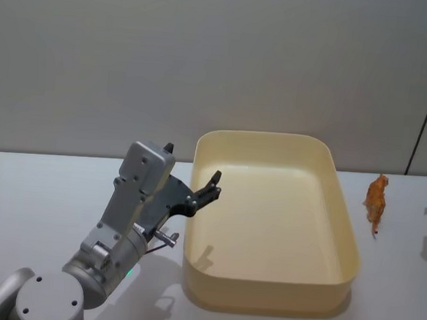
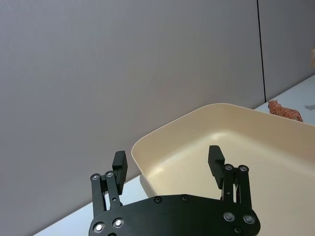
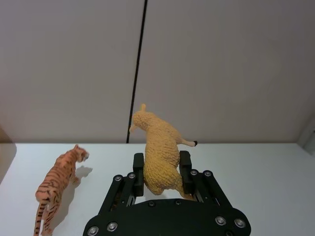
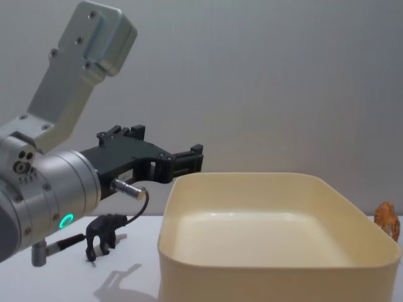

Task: Pick up the toy alternately with two hands and place it into the central storage box.

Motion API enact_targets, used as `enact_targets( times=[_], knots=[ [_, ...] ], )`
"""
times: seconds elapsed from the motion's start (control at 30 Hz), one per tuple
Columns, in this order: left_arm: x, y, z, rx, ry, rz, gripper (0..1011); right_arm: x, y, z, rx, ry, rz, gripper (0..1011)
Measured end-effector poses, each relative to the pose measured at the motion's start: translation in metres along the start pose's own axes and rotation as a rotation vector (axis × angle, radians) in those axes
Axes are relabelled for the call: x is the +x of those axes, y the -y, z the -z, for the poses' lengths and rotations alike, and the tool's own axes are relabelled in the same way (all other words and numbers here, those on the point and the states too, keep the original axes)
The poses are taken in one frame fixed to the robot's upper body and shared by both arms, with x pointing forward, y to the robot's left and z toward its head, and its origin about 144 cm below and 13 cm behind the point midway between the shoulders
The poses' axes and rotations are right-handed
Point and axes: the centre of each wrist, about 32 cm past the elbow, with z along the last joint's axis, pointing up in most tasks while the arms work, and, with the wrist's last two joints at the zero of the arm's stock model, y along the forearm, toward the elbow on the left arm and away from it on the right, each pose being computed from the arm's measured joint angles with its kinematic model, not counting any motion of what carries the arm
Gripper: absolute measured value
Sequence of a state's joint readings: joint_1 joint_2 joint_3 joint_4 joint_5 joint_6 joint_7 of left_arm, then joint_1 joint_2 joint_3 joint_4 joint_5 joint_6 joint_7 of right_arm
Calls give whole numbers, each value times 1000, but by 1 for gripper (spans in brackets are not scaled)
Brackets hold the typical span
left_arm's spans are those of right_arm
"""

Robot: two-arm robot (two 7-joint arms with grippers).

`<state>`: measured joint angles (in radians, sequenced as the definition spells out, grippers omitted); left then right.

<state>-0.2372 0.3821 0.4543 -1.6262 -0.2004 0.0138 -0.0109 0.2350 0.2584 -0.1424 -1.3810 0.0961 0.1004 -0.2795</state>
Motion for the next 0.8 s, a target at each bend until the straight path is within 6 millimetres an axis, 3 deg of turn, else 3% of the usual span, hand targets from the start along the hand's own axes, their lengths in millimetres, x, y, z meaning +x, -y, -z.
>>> enact_targets(
  times=[0.37,0.8],
  knots=[
    [0,0,0,0,0,0,1001,16,19,-19,65,-20,-58,396],
    [0,0,0,0,0,0,1001,6,21,-36,88,-45,-226,396]
  ],
)
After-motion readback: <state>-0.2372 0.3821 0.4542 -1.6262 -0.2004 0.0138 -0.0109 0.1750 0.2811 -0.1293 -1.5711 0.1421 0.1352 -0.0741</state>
